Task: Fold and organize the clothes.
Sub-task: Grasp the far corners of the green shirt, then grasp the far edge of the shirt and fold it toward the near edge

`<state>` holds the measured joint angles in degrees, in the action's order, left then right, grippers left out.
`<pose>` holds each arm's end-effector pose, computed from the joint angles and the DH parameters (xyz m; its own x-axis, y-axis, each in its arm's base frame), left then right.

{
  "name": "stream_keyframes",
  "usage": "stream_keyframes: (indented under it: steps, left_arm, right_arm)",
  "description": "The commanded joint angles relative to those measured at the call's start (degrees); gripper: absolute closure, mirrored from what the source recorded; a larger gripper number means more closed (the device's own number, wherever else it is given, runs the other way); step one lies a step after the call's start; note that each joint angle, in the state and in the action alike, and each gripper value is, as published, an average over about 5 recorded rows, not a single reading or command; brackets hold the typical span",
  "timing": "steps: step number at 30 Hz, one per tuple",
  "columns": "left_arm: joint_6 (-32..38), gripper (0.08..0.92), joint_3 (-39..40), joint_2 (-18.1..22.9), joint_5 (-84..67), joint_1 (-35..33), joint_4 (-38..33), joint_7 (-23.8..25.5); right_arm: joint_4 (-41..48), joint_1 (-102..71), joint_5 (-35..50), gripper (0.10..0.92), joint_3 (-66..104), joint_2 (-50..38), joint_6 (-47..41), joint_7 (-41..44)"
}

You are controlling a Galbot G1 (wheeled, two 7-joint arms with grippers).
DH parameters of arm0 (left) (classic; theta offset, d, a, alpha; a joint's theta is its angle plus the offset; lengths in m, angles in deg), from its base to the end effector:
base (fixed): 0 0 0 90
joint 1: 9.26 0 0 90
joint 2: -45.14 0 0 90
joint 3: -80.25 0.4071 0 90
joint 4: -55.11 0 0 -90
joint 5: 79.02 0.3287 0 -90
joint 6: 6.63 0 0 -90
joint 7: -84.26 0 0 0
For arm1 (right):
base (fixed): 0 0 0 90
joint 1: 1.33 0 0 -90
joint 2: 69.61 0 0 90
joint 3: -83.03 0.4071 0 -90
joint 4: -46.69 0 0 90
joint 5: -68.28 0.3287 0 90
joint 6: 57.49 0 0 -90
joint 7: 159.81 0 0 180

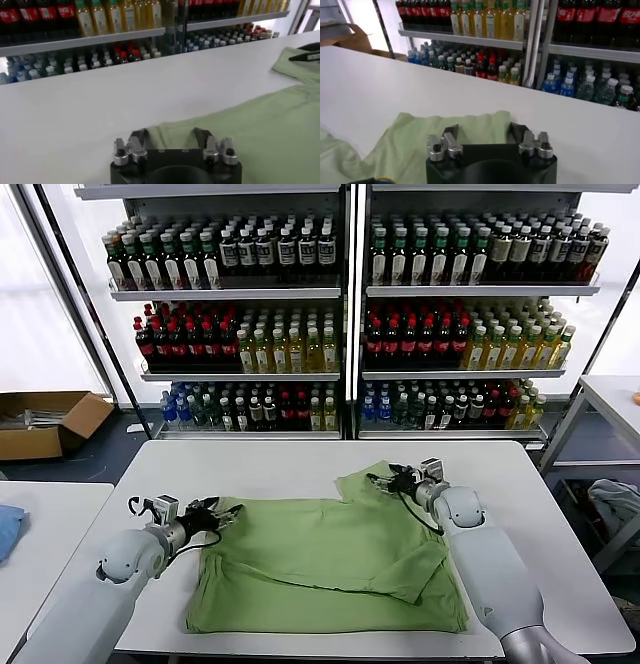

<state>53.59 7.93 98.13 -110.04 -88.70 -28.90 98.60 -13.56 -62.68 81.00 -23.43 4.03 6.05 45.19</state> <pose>0.3817 0.1864 -0.3482 -0.7478 0.3225 0.5804 0.3858 0.9224 -0.0154 0.5134 -0.0830 -0.3689 -0.7341 -0.4251 0.5295 -0.4615 0.8844 0.0701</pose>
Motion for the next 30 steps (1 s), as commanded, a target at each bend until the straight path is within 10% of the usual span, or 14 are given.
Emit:
stream_keyframes:
  steps: [1, 15, 30]
  left_arm:
    - [-0.34, 0.483, 0.53, 0.00, 0.14, -0.76, 0.29, 0.83]
    - [1.82, 0.874, -0.88, -0.15, -2.71, 0.11, -0.67, -0.04]
    - [2.63, 0.912, -10.01, -0.78, -7.45, -10.40, -16.06, -4.49]
  right_arm:
    - [0.95, 0.06, -0.20, 0.525, -0.73, 0.25, -0.39, 0.37]
    - [-13.08, -5.43, 6.04, 0.907, 1.81, -0.47, -1.35, -2.62]
    - [-41.03, -23.94, 15.37, 0.919, 11.98, -4.82, -3.82, -6.14]
